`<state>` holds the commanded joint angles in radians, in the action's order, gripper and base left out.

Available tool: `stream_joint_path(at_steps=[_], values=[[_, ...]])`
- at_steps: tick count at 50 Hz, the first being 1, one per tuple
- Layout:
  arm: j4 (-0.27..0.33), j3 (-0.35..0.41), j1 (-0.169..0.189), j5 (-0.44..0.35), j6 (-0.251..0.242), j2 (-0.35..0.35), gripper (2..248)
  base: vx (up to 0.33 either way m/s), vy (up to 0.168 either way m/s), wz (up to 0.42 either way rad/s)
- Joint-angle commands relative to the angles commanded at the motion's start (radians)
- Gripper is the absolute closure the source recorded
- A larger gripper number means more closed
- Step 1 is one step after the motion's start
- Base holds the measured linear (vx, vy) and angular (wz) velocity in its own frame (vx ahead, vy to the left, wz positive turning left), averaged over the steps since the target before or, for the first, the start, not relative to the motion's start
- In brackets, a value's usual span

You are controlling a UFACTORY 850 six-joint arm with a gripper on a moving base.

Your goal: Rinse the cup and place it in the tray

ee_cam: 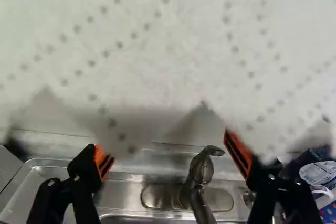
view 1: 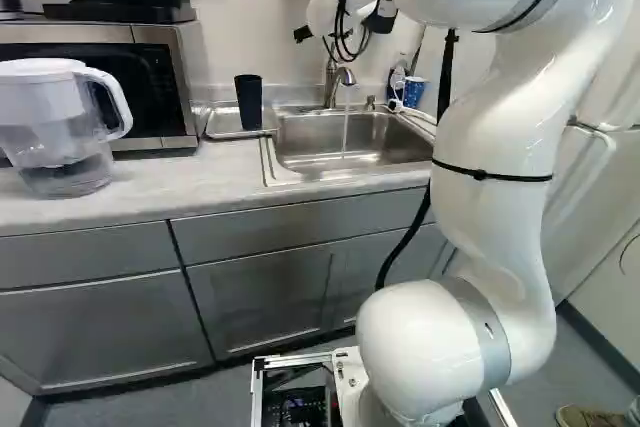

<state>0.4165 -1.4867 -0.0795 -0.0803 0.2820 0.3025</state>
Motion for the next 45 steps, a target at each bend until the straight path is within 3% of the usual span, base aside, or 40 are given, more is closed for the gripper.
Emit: stream_joint_path(at_steps=[45], values=[[0.0, -0.002, -0.009, 0.029, 0.0, 0.002, 3, 0.0, 0.0, 0.0]])
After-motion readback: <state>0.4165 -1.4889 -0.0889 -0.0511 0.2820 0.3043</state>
